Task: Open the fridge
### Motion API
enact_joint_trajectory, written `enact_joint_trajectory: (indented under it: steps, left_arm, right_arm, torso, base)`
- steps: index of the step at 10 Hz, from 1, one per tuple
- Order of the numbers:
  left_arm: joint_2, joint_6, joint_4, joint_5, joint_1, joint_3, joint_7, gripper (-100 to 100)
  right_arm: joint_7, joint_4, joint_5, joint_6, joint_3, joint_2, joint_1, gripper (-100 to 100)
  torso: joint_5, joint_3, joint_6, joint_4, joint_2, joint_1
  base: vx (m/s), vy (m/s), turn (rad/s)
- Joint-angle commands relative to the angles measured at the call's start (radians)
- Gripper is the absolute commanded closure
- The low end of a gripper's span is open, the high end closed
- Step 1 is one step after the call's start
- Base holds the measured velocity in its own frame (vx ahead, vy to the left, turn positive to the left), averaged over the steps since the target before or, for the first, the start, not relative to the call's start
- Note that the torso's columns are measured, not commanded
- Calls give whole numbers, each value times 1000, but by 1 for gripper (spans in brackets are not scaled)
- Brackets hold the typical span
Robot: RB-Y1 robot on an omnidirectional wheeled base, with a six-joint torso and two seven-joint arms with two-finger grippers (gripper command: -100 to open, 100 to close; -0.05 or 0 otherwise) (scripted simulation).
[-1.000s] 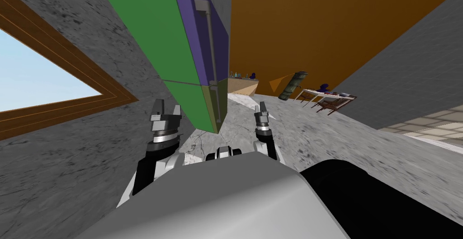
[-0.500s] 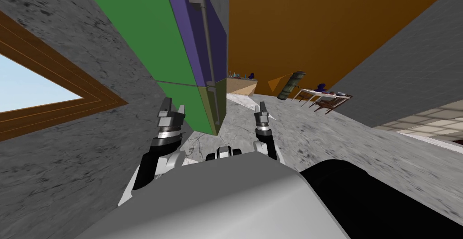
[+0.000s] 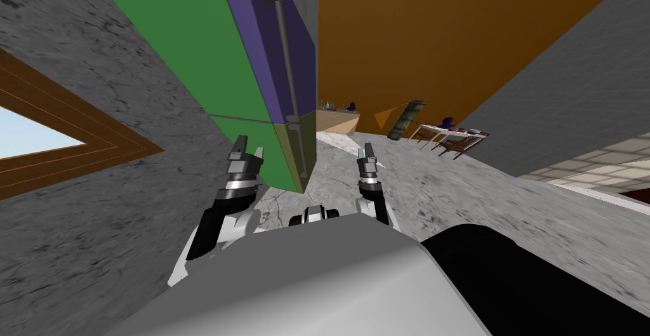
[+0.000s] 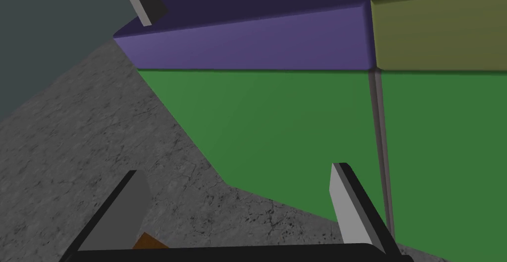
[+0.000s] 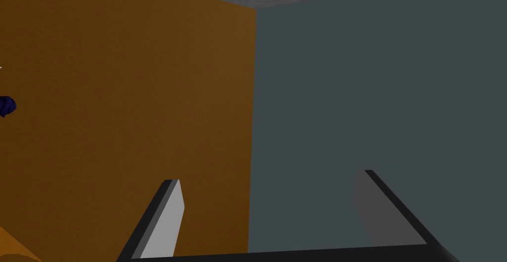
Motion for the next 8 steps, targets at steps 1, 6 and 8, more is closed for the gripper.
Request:
enact_joint_trajectory:
  steps: [1,6,8]
  left_arm:
    - [-1,75,-10,-4,-19,-4,6,-100]
    - [0,206,-19,-12,-56,-11,18,-100]
    - [2,264,-22,-15,-73,-15,23,-100]
  right_arm:
    - [0,0,0,0,0,0,0,0]
    - [0,0,0,0,0,0,0,0]
    - [0,0,0,0,0,0,0,0]
  torso:
    - [0,0,0,0,0,0]
    - [0,0,0,0,1,0]
    - [0,1,0,0,1,0]
  base:
    - [86,-11,-40]
    - [76,-3,-44]
    - [78,-8,-38]
